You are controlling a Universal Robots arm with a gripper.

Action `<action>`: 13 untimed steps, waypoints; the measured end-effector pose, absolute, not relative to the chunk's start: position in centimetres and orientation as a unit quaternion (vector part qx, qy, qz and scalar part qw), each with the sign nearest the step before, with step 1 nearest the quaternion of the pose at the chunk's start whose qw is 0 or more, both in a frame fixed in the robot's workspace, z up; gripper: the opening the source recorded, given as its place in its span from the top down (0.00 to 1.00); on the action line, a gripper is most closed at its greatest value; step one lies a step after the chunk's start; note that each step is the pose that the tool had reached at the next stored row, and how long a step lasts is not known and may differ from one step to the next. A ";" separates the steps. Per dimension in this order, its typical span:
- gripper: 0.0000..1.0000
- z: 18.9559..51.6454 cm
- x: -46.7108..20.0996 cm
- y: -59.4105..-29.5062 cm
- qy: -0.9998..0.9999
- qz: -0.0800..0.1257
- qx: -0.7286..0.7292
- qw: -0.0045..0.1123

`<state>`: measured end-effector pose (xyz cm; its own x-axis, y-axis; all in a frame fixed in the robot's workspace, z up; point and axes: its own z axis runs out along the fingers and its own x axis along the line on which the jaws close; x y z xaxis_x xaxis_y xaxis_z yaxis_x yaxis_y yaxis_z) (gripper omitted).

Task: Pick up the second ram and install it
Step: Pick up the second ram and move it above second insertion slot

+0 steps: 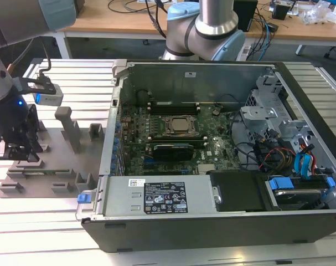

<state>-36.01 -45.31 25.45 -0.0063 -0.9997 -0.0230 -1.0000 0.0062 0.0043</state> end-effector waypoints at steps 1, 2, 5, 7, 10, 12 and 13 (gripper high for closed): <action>0.70 25.3 -36.0 -45.3 0.709 0.010 -0.705 0.007; 0.70 25.2 -36.0 -45.3 0.709 0.010 -0.705 0.007; 0.70 25.0 -36.2 -45.3 0.709 0.010 -0.705 0.007; 0.70 24.1 -36.3 -45.3 0.709 0.010 -0.705 0.007; 0.70 23.0 -36.4 -45.6 0.709 0.010 -0.705 0.007; 0.70 22.3 -36.5 -45.8 0.709 0.010 -0.705 0.007; 0.70 21.9 -36.5 -45.9 0.709 0.010 -0.705 0.007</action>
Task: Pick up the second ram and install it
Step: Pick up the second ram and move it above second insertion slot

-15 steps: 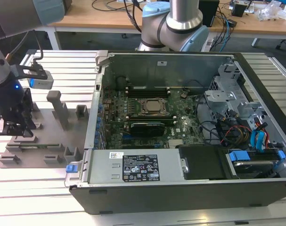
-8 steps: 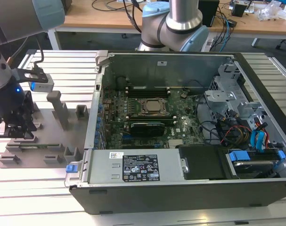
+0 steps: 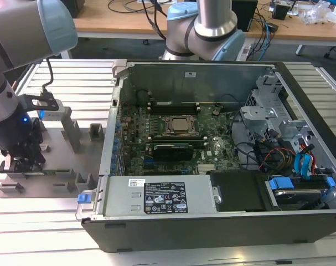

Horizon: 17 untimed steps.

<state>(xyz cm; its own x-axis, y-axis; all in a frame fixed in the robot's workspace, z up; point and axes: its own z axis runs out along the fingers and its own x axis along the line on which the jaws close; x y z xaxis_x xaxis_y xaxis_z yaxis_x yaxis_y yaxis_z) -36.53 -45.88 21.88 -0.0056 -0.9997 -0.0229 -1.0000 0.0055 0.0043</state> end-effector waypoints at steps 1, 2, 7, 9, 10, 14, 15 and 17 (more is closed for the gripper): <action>0.70 21.5 -36.6 -46.0 0.709 0.010 -0.705 0.007; 0.70 21.2 -36.6 -46.0 0.709 0.009 -0.705 0.006; 0.70 20.4 -36.7 -46.1 0.709 0.008 -0.705 0.005; 0.70 20.3 -36.7 -46.1 0.709 0.008 -0.705 0.005; 0.70 20.3 -36.7 -46.1 0.709 0.008 -0.705 0.006; 0.87 20.3 -36.7 -46.1 0.709 0.009 -0.705 0.006; 0.87 20.3 -36.7 -46.1 0.709 0.009 -0.705 0.006; 0.87 20.3 -36.7 -46.1 0.709 0.009 -0.705 0.006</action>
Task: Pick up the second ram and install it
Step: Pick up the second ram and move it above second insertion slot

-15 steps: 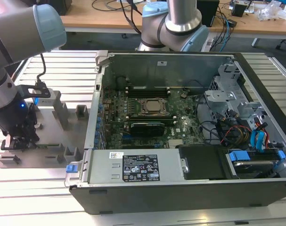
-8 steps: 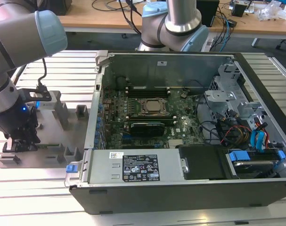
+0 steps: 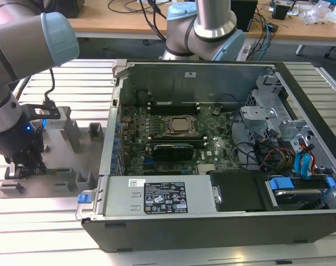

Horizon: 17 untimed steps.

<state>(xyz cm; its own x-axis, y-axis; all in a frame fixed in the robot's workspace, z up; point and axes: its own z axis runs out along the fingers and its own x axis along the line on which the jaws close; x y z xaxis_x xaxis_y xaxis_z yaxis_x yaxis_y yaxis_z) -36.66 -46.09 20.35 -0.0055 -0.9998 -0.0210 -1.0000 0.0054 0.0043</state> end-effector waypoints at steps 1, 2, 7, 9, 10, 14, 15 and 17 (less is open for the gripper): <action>0.87 20.3 -36.7 -46.1 0.709 0.009 -0.705 0.006; 0.87 20.3 -36.7 -46.1 0.709 0.009 -0.705 0.006; 0.87 20.5 -36.7 -46.1 0.709 0.009 -0.705 0.006; 0.87 21.2 -36.7 -46.1 0.709 0.010 -0.705 0.007; 0.87 21.6 -36.7 -46.1 0.709 0.010 -0.705 0.007; 0.87 22.5 -36.7 -46.1 0.709 0.010 -0.705 0.007; 0.87 22.8 -36.7 -46.1 0.709 0.010 -0.705 0.007; 0.87 23.2 -36.7 -46.1 0.709 0.010 -0.705 0.007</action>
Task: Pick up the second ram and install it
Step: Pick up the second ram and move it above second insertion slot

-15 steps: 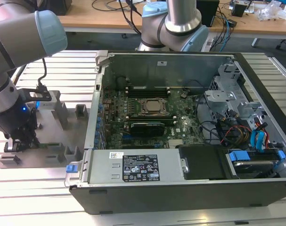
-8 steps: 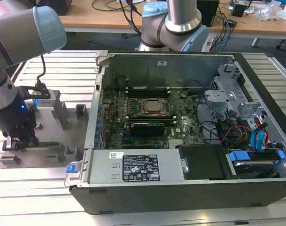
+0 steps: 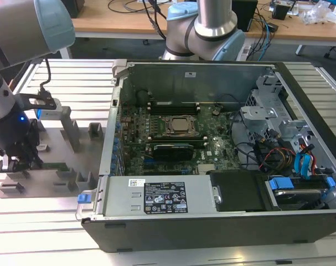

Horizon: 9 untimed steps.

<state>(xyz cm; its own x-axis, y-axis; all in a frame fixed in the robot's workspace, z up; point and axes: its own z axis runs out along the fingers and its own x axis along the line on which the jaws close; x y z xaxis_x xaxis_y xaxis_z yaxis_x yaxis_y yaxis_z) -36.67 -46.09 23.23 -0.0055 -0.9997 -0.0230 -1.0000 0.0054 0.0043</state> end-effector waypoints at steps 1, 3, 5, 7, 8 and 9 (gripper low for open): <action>0.87 23.5 -36.7 -46.1 0.709 0.010 -0.705 0.007; 0.87 23.9 -36.7 -46.1 0.709 0.010 -0.705 0.007; 0.87 24.2 -36.7 -46.1 0.709 0.010 -0.705 0.007; 0.87 24.7 -36.7 -46.1 0.709 0.010 -0.705 0.007; 0.87 25.0 -36.7 -46.1 0.709 0.010 -0.705 0.007; 0.87 25.5 -36.7 -46.1 0.709 0.010 -0.705 0.007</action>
<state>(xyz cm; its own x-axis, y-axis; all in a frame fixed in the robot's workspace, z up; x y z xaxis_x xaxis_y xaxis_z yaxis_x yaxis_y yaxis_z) -36.67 -46.09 25.48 -0.0055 -0.9997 -0.0230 -1.0000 0.0054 0.0043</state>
